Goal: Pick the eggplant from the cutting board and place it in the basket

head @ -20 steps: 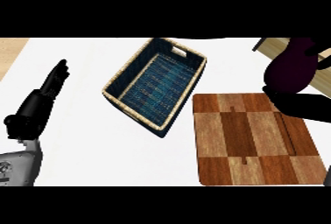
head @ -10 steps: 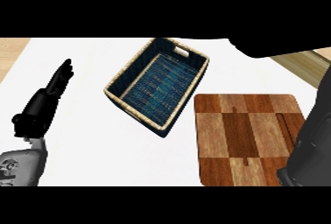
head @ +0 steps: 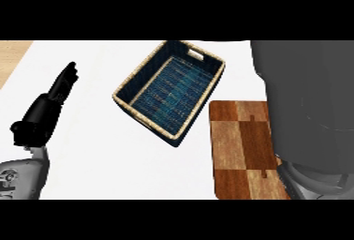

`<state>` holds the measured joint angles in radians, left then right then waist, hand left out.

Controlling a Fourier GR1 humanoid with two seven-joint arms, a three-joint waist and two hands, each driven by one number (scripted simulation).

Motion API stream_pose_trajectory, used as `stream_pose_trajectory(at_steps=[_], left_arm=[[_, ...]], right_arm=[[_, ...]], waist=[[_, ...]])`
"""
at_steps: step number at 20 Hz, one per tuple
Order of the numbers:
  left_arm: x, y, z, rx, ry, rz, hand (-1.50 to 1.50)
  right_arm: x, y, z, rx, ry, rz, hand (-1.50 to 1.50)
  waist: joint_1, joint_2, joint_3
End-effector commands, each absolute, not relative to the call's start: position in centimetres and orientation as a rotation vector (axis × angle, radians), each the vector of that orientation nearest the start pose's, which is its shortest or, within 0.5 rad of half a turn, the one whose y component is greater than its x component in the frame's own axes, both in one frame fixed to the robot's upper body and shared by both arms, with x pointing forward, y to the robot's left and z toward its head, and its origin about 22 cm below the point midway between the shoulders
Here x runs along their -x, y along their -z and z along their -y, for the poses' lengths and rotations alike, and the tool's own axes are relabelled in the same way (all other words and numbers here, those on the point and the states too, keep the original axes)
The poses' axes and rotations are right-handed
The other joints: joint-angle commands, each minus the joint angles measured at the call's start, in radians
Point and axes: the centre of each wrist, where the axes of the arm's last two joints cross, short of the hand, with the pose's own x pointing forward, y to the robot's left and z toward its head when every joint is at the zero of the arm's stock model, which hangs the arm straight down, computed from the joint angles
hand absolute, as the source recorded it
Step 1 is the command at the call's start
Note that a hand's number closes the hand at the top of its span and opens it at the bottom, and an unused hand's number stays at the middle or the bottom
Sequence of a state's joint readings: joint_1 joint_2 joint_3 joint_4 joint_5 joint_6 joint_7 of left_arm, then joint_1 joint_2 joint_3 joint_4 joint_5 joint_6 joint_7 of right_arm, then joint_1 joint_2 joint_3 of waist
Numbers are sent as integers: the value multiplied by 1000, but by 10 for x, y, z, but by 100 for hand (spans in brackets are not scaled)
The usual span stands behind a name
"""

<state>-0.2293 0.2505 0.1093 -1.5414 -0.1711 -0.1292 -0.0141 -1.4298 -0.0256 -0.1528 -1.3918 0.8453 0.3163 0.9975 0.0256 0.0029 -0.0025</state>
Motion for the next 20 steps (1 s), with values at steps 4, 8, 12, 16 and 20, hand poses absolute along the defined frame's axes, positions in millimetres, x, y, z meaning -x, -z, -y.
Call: stream_pose_trajectory(at_steps=[4, 8, 12, 16, 20], left_arm=[[-289, -69, -308, -267, 389, 1724, 0], [-293, -73, -298, -282, 397, 1733, 0], [-292, -71, -284, -285, 393, 1720, 0], [-293, -81, -289, -284, 392, 1742, 0], [-287, -68, -297, -278, 371, 1713, 0]], right_arm=[[-352, -409, 21, 818, -567, 1429, 150], [-369, -400, 20, 759, -589, 1333, 150], [-378, -385, 2, 920, -715, 1227, 150], [-384, -396, 7, 1014, -779, 1148, 150], [-388, -384, 0, 1020, -921, 1089, 150]], waist=[[8, 1, 0], [-1, -1, 1], [-9, -3, 1], [-12, -5, 1], [-20, -7, 1]])
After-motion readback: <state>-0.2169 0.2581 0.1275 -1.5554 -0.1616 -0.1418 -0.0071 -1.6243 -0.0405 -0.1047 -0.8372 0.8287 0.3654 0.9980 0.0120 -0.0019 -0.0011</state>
